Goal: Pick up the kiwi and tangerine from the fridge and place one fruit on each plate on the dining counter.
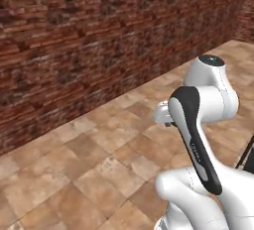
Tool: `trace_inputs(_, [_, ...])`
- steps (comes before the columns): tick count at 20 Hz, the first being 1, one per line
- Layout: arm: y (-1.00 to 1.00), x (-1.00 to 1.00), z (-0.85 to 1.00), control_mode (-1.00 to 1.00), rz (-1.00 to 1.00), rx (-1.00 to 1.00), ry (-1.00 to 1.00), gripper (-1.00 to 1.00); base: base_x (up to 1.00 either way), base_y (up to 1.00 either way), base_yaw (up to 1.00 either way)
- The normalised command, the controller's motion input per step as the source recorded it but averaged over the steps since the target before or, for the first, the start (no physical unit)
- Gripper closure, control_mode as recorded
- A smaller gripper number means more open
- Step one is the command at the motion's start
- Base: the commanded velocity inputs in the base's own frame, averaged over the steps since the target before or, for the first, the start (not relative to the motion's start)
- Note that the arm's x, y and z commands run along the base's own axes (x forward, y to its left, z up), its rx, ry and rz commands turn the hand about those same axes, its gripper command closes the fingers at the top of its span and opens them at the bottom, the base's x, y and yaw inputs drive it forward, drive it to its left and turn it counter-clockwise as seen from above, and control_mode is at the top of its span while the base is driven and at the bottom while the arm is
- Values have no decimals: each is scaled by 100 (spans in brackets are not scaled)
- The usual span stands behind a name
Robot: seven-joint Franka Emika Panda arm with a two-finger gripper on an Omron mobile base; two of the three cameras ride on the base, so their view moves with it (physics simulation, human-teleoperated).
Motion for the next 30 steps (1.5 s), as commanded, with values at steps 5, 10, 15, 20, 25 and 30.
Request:
trace_inputs(5, [0,0,0,100,0,0,0,100,95,48,-70])
trace_inputs(10, [0,0,0,100,0,0,0,100,98,49,-69])
trace_inputs(15, [0,0,0,100,0,0,0,100,99,49,-68])
trace_inputs(20, [0,0,0,100,0,0,0,100,100,62,-58])
trace_inputs(25, [0,0,0,100,0,0,0,100,100,63,-47])
trace_inputs(30, [0,0,0,100,0,0,0,100,100,59,-43])
